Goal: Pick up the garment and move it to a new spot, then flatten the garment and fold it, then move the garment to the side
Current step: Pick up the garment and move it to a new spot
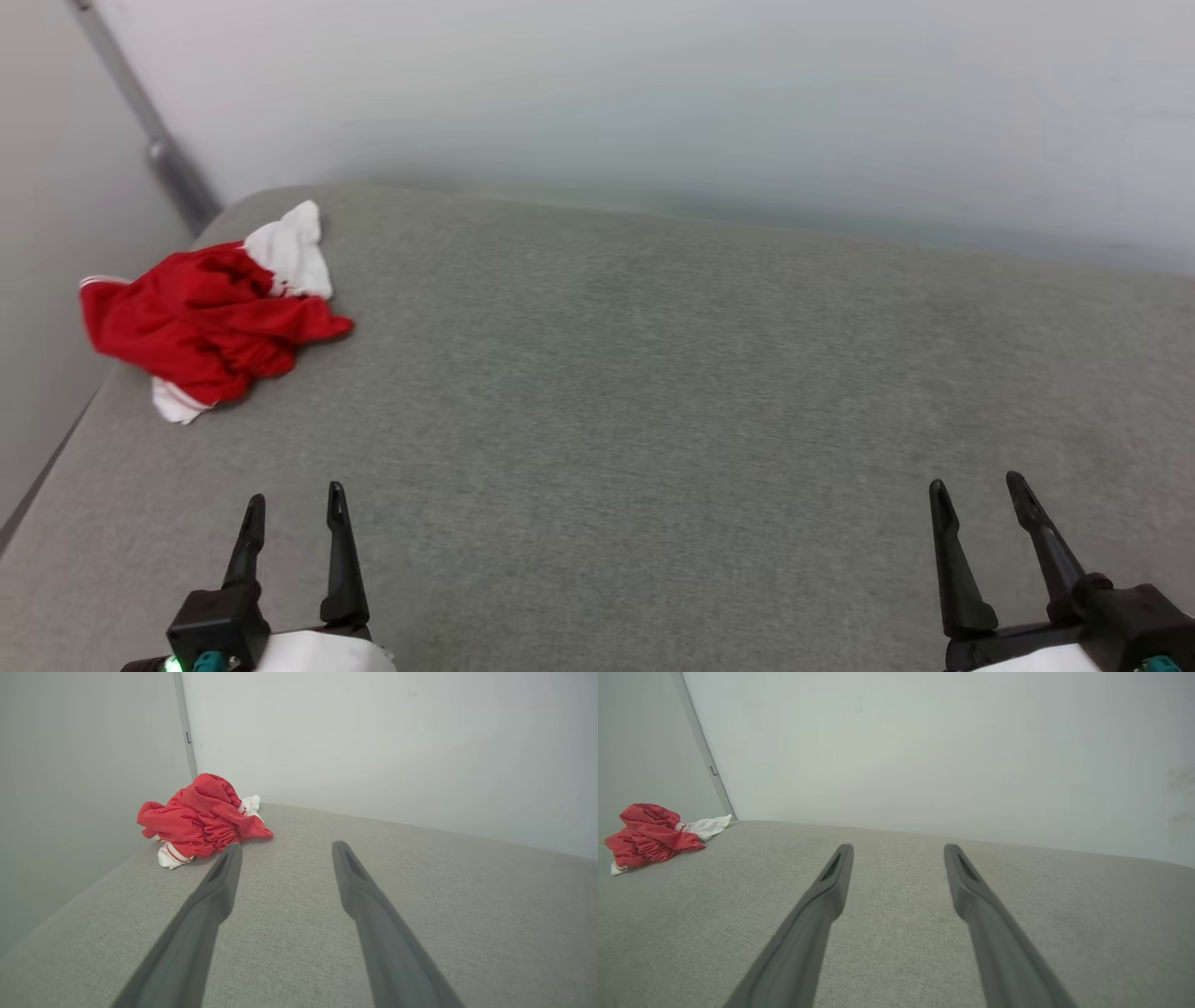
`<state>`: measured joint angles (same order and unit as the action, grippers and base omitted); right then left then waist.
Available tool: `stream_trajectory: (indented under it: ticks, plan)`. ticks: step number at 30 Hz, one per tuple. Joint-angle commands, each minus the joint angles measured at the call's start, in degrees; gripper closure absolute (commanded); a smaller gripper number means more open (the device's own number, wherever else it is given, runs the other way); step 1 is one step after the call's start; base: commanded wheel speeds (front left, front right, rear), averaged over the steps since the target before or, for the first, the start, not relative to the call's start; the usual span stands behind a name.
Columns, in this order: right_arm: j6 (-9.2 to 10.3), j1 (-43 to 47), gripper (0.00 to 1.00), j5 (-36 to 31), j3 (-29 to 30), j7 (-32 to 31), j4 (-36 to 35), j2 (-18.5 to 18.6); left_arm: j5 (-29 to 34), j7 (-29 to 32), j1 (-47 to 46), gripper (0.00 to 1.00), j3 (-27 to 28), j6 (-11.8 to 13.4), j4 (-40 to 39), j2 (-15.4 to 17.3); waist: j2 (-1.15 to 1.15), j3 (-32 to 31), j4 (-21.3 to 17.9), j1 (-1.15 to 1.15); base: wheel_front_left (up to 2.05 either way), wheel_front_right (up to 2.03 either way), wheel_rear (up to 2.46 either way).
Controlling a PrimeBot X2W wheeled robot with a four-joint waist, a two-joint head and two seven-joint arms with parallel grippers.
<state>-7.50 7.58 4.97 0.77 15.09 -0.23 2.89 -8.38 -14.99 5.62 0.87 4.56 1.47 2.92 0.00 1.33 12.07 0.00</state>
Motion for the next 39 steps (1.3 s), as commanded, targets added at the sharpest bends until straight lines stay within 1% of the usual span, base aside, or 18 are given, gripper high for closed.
stream_trajectory:
  ticks: [1,8,17,22,28,30,33,36,37,39]
  plan:
    - [0.02,0.85,0.00,-0.20,-0.25,0.12,-0.36,-0.03,-0.36,-0.30,-0.13,0.00,0.65,0.27,-0.16,-0.05,0.00,-0.06,2.76,0.00,0.00,0.00,0.00]
    - [0.02,0.93,0.00,-0.82,-0.68,0.12,-0.77,-0.03,-0.93,-0.30,0.24,0.00,1.76,0.54,-0.32,-0.06,0.00,-0.07,8.07,0.00,0.00,0.00,0.00]
    - [0.02,1.59,0.00,-1.14,-0.94,0.12,-0.66,-0.03,-1.49,-0.30,1.56,0.00,1.69,1.78,-1.19,-0.06,0.00,-0.52,13.75,0.00,0.00,0.00,0.00]
    - [0.02,1.54,0.00,-1.29,-1.11,0.12,-0.36,-0.03,-1.45,-0.30,2.25,0.00,1.23,2.22,-1.43,-0.06,0.00,-0.65,15.53,0.00,0.00,0.00,0.00]
    - [0.02,1.41,0.00,-1.32,-1.82,0.12,-0.45,-0.03,-1.91,-0.30,2.59,0.00,1.17,2.74,-1.72,-0.06,0.00,-0.57,15.77,0.00,0.00,0.00,0.00]
    - [0.02,1.19,0.00,-1.34,-1.89,0.12,-0.68,-0.03,-2.22,-0.30,1.70,0.00,1.43,2.37,-1.85,-0.06,0.00,-0.24,15.56,0.00,0.00,0.00,0.00]
    - [0.02,0.42,0.00,-1.79,-1.73,0.12,-1.03,-0.03,-2.06,-0.31,-0.84,0.00,2.60,0.88,-1.13,-0.03,0.00,0.79,14.84,0.00,0.00,0.00,0.00]
    - [0.02,-0.57,0.00,-2.58,-1.45,0.12,-1.50,-0.02,-2.41,-0.31,-4.77,0.00,4.88,-1.81,-0.36,0.05,0.00,2.55,13.94,0.00,0.00,0.00,0.00]
    - [0.02,-0.98,0.00,-3.02,-1.40,0.12,-1.70,-0.03,-2.35,-0.31,-6.72,0.00,5.77,-2.76,-0.30,0.61,0.00,3.36,13.55,0.00,0.00,0.00,0.00]
    - [0.02,-1.59,0.00,-3.77,-1.07,0.12,-2.13,-0.03,-3.92,-0.29,-10.68,0.00,7.81,-4.66,0.93,0.80,0.00,5.29,12.76,0.00,0.00,0.00,0.00]
